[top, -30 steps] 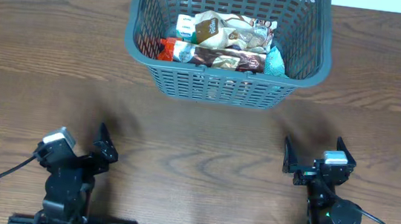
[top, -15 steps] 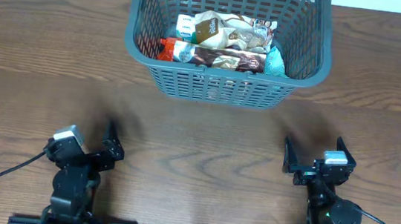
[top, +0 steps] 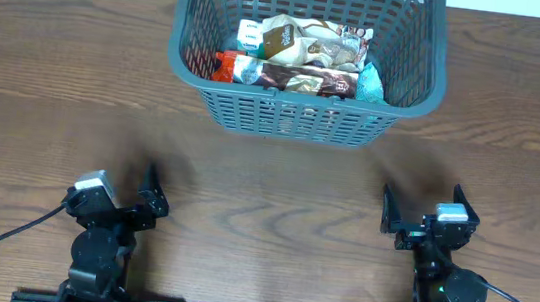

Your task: Pack container

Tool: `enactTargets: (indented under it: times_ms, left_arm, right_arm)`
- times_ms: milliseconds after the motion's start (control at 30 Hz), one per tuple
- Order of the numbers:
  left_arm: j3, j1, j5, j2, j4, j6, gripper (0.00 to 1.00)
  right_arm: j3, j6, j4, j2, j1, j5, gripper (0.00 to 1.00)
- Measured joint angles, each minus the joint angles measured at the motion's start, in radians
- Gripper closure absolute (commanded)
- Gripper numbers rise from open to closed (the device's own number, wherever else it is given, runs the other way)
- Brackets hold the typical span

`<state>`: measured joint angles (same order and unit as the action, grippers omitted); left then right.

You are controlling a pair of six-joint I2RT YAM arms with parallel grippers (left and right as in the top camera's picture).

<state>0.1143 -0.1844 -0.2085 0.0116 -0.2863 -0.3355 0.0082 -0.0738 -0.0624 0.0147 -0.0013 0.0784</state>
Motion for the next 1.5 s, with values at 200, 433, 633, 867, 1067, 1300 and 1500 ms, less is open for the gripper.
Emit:
enactTargets:
  times_ms: [200, 433, 633, 867, 1067, 1300, 1500]
  left_arm:
    - [0.000, 0.000, 0.000, -0.001, 0.000, 0.096, 0.01]
    - [0.000, 0.022, 0.000, -0.001, 0.000, 0.293, 0.01]
    - [0.000, 0.062, 0.000, -0.001, 0.000, 0.388, 0.01]
    - [0.000, 0.080, 0.000, -0.001, 0.001, 0.415, 0.02]
    - [0.000, 0.080, 0.016, -0.001, 0.002, 0.415, 0.01]
    - [0.000, 0.080, 0.026, -0.001, 0.003, 0.414, 0.01]
    - [-0.001, 0.080, 0.026, -0.001, 0.003, 0.414, 0.01]
  right_arm:
    - [0.000, 0.000, 0.000, 0.000, 0.000, 0.000, 0.01]
    - [0.000, 0.000, 0.000, 0.000, 0.000, 0.000, 0.01]
    - [0.000, 0.000, 0.000, 0.000, 0.000, 0.000, 0.01]
    - [0.000, 0.000, 0.000, 0.000, 0.000, 0.000, 0.01]
    - [0.000, 0.000, 0.000, 0.000, 0.000, 0.000, 0.01]
    - [0.000, 0.000, 0.000, 0.000, 0.000, 0.000, 0.01]
    - [0.000, 0.000, 0.000, 0.000, 0.000, 0.000, 0.01]
